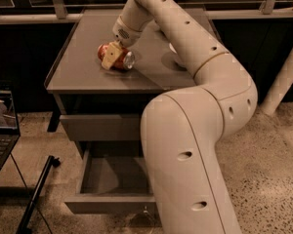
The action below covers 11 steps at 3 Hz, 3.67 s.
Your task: Place coke can into middle drawer
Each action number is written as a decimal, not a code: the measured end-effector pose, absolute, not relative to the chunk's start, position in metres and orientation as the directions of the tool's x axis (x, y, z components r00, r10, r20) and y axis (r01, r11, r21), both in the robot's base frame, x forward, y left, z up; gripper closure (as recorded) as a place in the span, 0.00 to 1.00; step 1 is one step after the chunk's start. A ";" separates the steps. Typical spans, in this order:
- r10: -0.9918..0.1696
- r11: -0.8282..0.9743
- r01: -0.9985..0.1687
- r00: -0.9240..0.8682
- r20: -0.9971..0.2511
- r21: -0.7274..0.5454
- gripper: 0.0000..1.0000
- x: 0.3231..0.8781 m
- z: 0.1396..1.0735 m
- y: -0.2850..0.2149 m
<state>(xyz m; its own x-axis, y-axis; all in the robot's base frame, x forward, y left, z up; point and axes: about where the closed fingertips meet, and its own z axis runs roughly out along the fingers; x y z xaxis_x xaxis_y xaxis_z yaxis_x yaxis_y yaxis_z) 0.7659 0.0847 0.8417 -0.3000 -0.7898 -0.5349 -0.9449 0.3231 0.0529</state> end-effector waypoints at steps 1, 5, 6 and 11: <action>-0.790 0.323 -0.945 -0.300 -0.535 0.053 0.90 0.766 0.841 0.085; -0.704 0.217 -0.974 -0.207 -0.679 0.072 1.00 0.683 0.913 0.037; -0.609 0.265 -0.963 -0.213 -0.764 0.058 1.00 0.639 0.945 0.013; -0.451 0.488 -0.855 -0.418 -0.788 0.175 1.00 0.555 0.871 -0.024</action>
Offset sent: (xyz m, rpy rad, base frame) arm -0.0011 0.0007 0.0012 -0.0010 -0.0012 0.0154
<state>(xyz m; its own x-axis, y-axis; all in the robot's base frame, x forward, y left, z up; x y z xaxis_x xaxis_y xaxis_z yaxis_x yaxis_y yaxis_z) 0.5554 -0.0237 0.8707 -0.4183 -0.4511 -0.7884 -0.8553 0.4878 0.1747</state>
